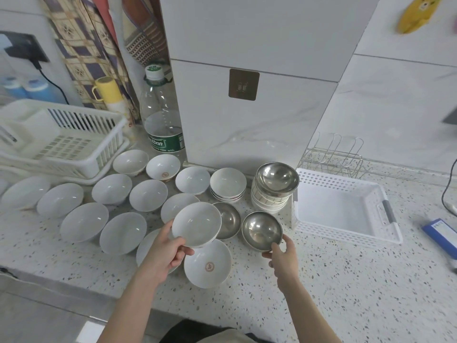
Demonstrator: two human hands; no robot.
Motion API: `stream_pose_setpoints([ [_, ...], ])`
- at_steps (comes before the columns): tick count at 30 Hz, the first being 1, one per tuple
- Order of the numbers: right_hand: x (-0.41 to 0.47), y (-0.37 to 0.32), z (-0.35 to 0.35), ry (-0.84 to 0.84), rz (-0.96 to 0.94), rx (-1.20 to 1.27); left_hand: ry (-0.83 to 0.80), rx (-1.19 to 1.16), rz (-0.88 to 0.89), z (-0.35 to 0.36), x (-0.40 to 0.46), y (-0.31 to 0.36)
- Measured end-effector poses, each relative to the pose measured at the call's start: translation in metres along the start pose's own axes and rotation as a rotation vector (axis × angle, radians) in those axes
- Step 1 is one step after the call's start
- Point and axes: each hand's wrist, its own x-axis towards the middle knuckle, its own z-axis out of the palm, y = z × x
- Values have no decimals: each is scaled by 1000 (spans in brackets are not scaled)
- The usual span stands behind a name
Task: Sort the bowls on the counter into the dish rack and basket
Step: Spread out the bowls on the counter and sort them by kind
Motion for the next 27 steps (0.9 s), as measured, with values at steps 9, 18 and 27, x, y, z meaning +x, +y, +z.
stream_pose_setpoints([
  [9,-8,3,-19,143,-28,-20,-93,122,19,19,0,3],
  [18,-38,-3,-35,0,-242,-115,-292,389,-7,68,-16,-13],
  [27,-54,17,-51,-213,-167,-201,-359,504,-26,90,-25,-43],
])
